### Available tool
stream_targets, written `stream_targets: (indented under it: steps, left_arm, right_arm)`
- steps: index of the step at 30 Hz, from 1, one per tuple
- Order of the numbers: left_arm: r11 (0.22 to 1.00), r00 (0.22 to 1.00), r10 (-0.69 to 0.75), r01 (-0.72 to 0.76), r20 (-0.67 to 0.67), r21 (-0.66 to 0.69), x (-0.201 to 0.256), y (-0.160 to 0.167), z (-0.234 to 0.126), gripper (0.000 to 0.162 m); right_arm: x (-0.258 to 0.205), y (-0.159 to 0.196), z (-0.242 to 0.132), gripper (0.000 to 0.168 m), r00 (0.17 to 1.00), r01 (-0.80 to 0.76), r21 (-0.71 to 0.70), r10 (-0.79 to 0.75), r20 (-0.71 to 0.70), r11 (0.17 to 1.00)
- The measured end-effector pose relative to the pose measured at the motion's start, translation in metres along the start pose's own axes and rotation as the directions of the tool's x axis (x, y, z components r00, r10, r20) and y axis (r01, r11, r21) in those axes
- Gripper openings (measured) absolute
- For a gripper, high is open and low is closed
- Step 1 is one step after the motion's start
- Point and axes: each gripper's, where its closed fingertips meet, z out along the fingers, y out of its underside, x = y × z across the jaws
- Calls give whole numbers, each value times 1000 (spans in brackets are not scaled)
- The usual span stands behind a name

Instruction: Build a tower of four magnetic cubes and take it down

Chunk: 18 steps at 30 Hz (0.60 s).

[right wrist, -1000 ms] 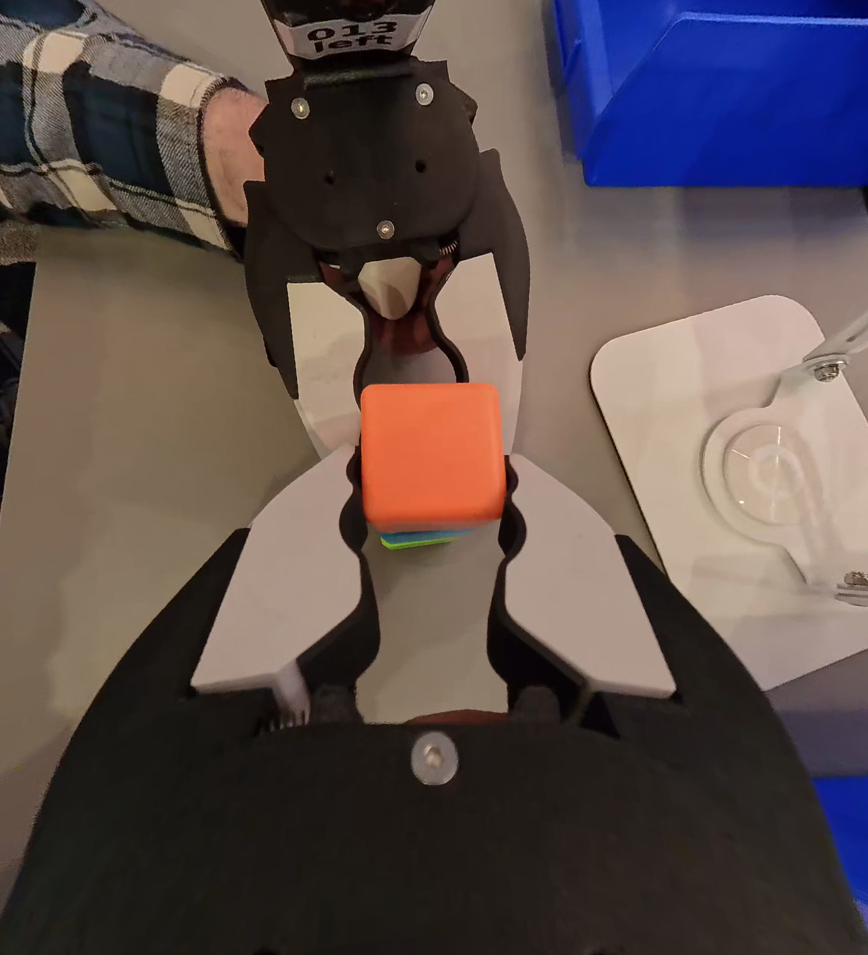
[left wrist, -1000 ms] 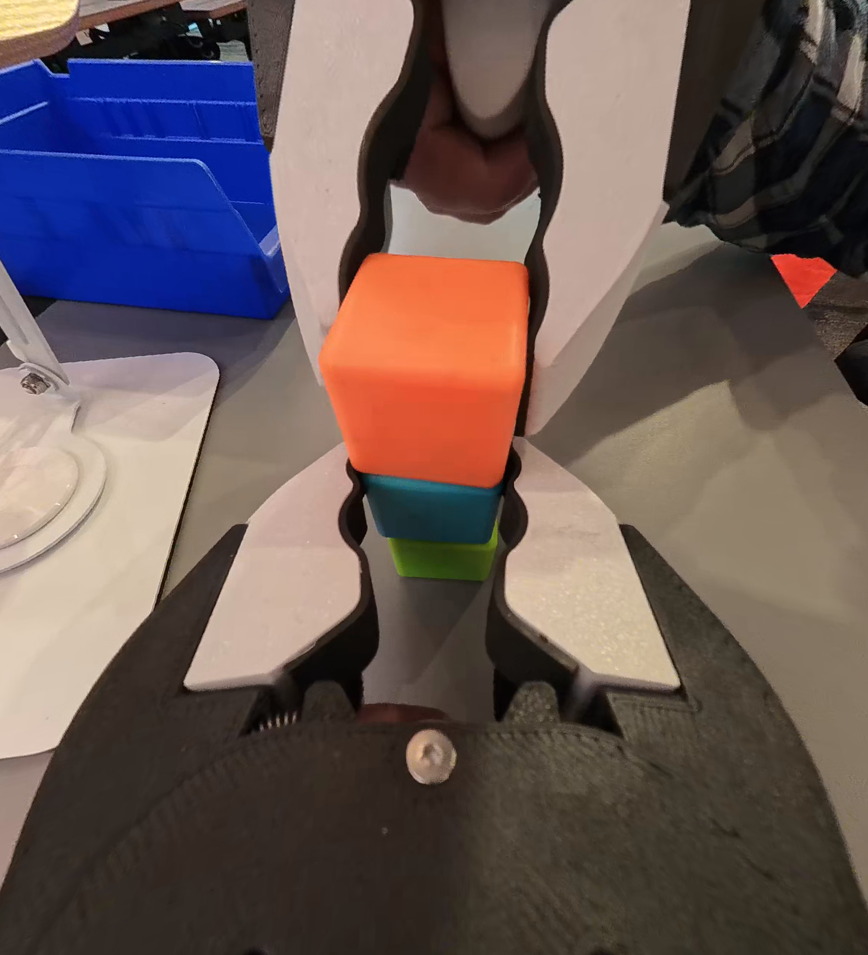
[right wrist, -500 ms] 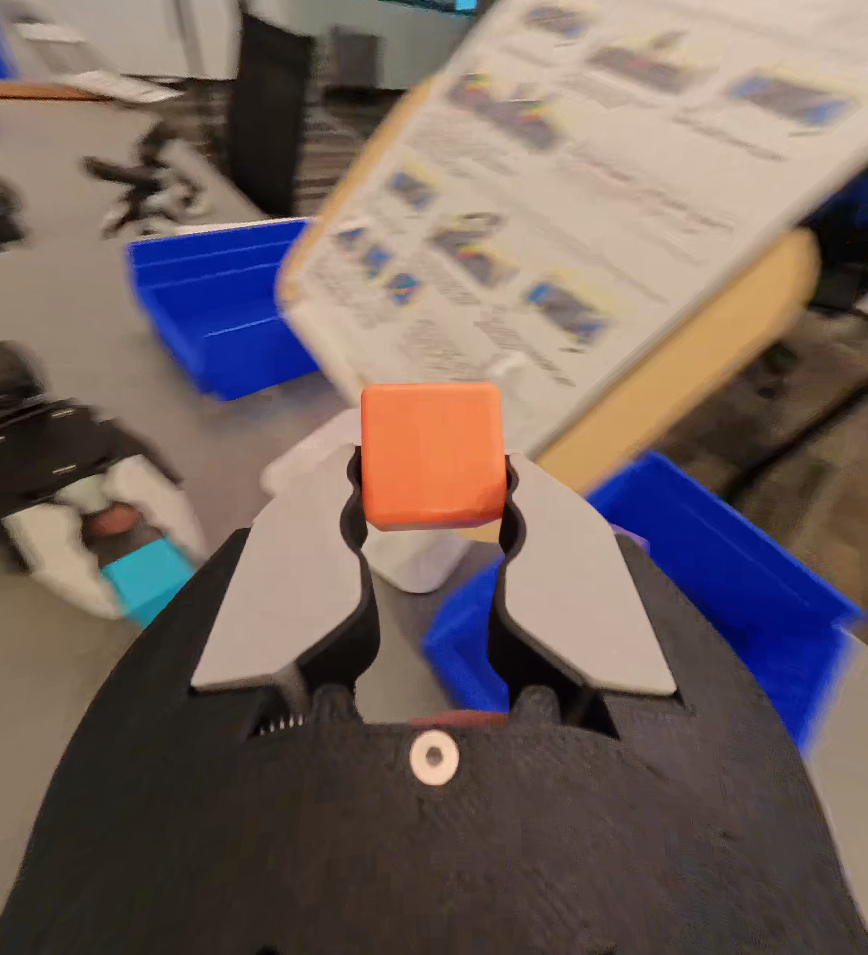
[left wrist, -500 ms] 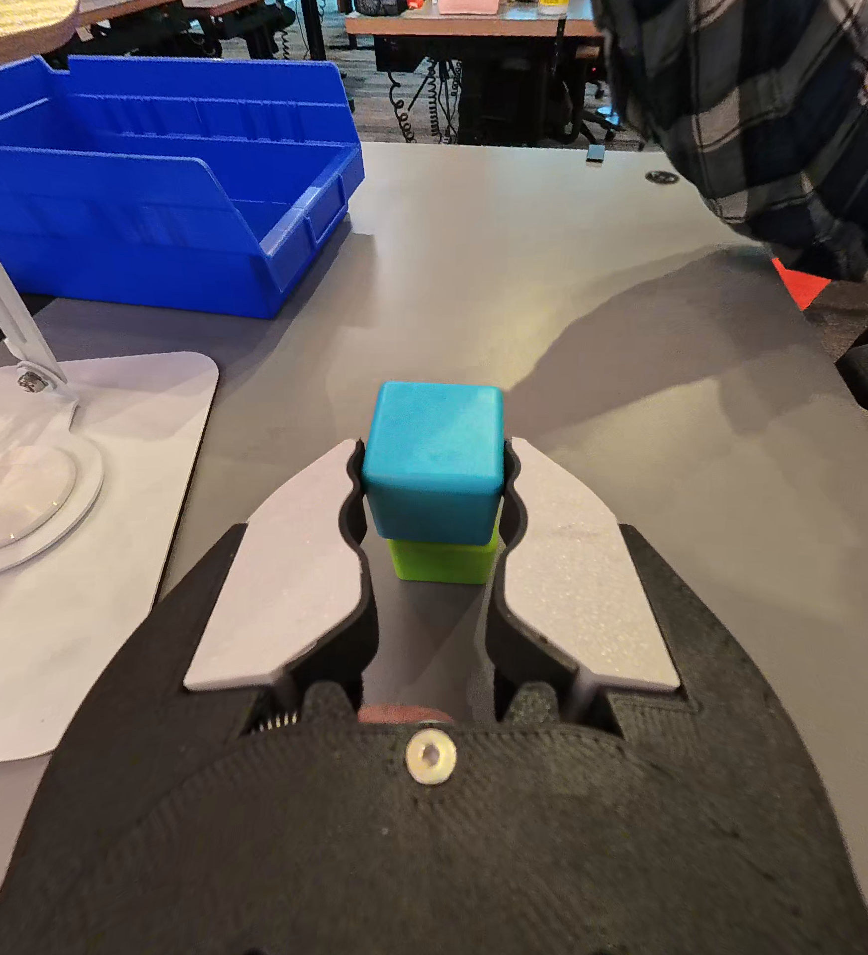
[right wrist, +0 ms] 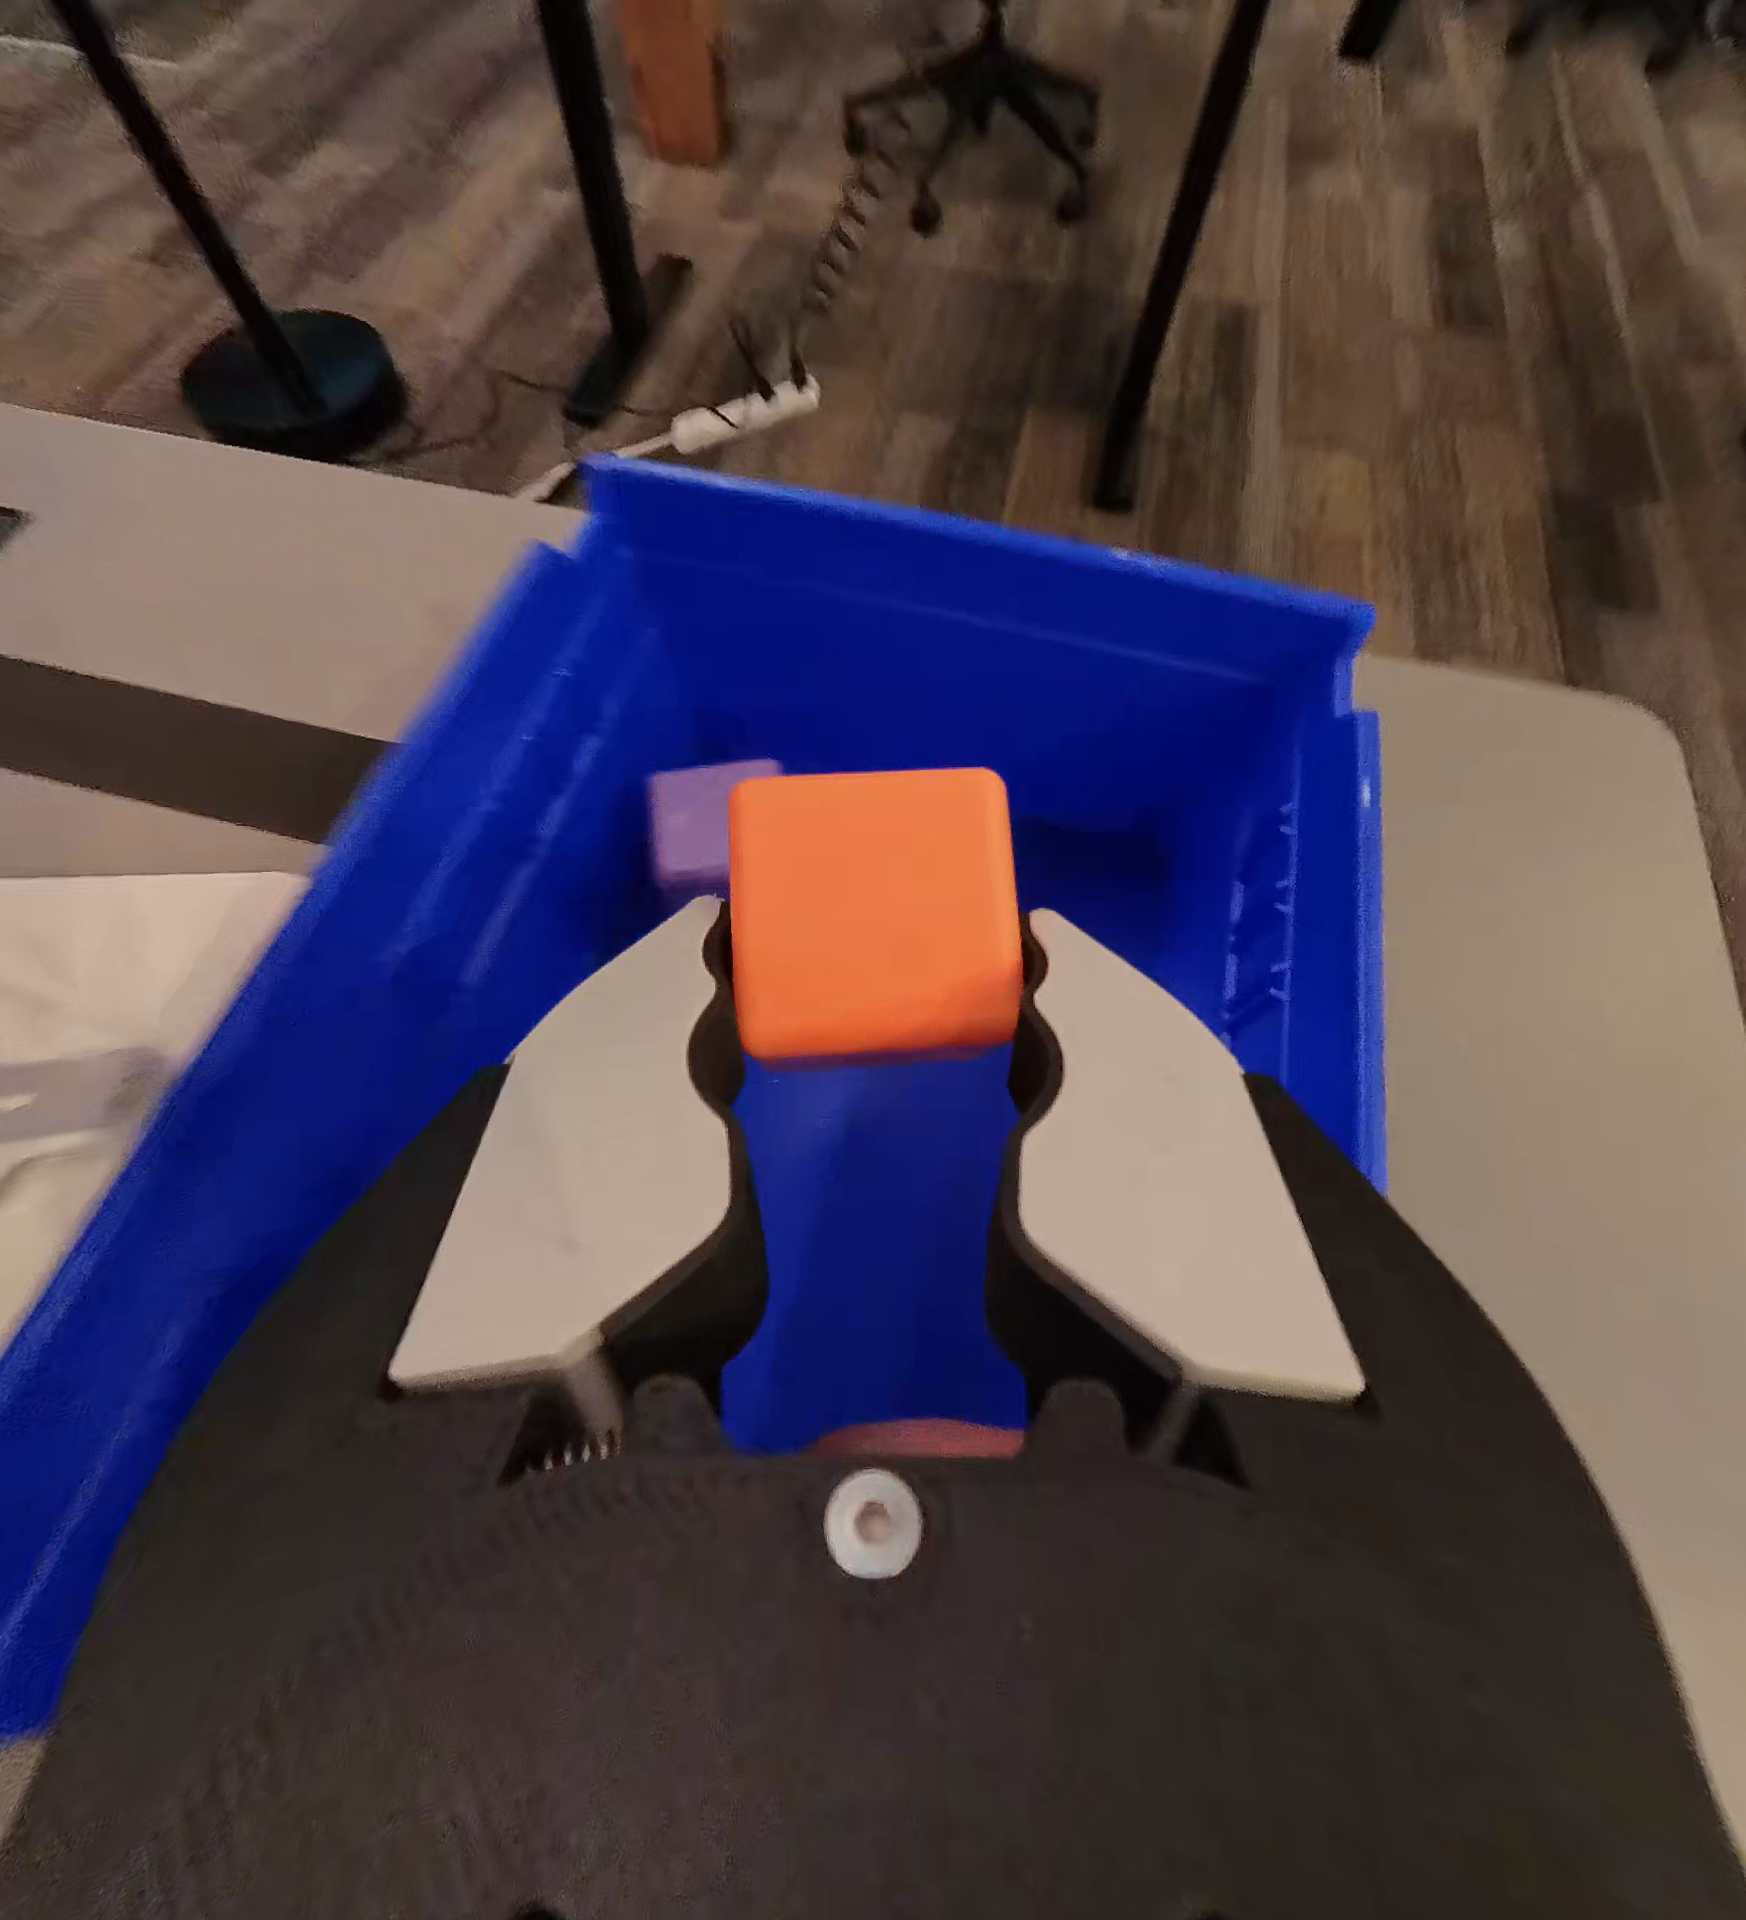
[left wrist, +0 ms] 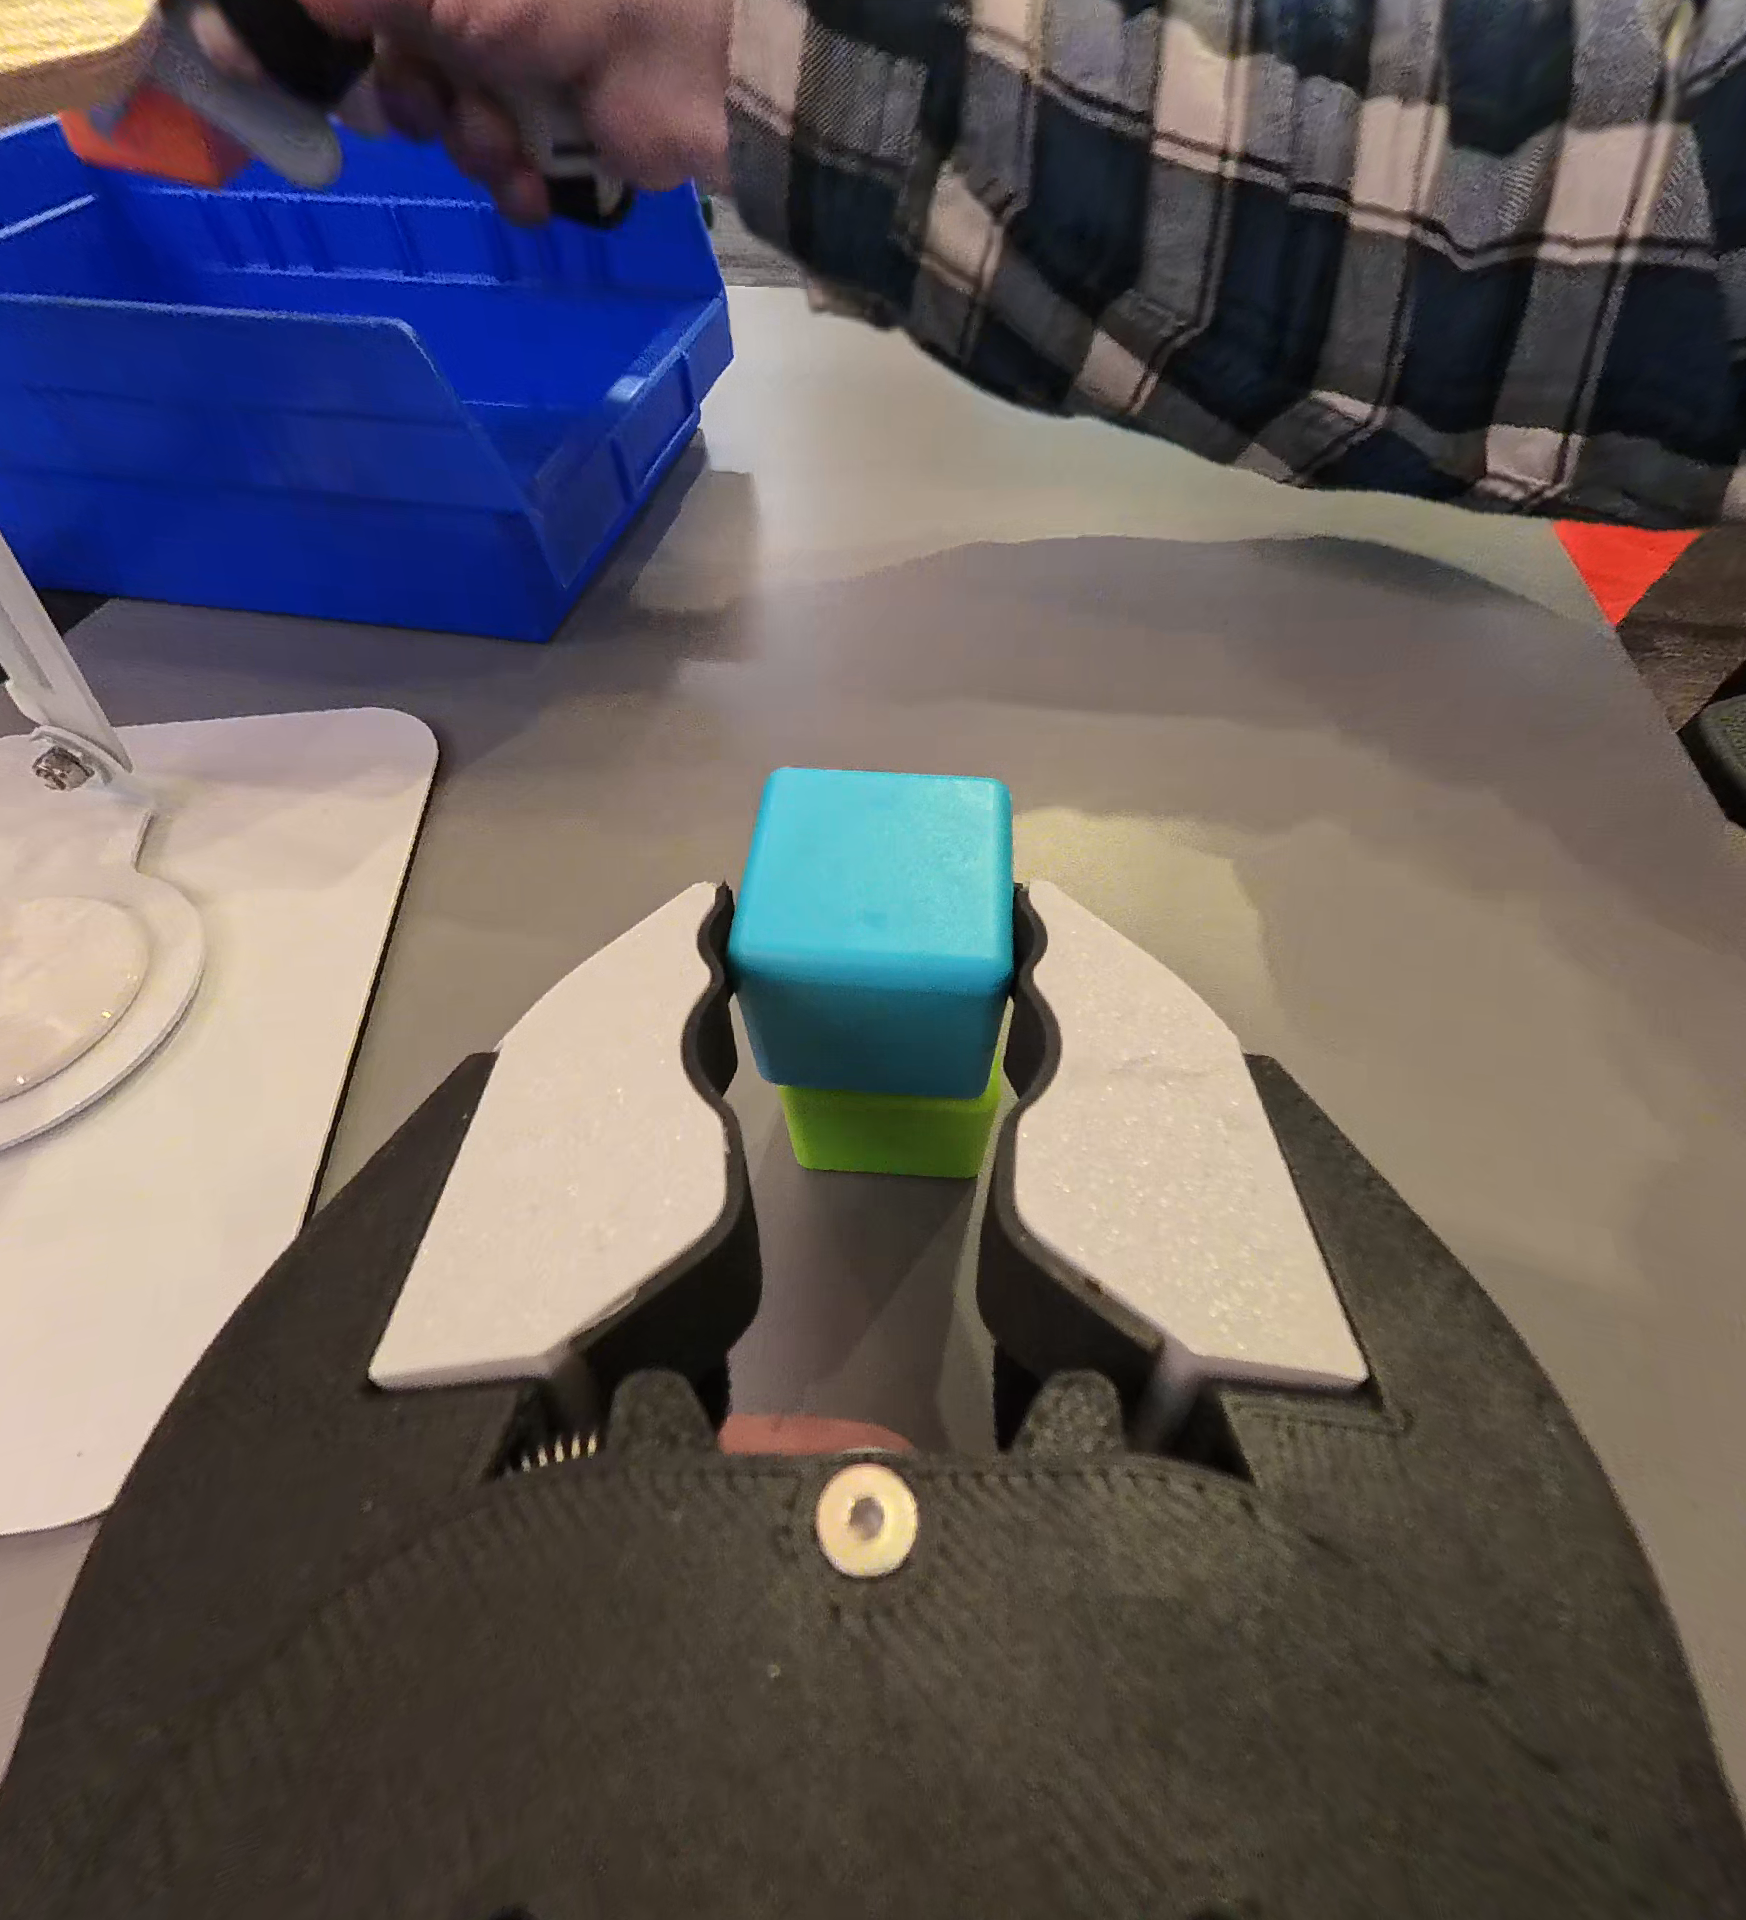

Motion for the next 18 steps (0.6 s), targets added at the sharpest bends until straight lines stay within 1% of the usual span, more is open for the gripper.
stream_targets:
  steps: [4,8,12,16,18]
  left_arm:
    - [1000,1000,-2,2,-3,0,0,0,0,49]
    - [1000,1000,-2,2,-4,1,0,0,0,49]
    - [1000,1000,-2,2,-3,1,0,0,0,49]
    - [1000,1000,-1,1,-3,1,0,0,0,49]
    - [1000,1000,-1,1,-3,1,0,0,0,49]
  right_arm:
    - [24,25,38,51,996,-45,-98,37,-76,994]
    - [36,45,60,51,989,-24,-191,-5,-150,981]
    - [44,59,70,51,978,-23,-273,-36,-206,962]
    - [52,64,74,51,958,-30,-296,-58,-282,955]
    - [50,65,76,52,959,-57,-299,-31,-283,953]
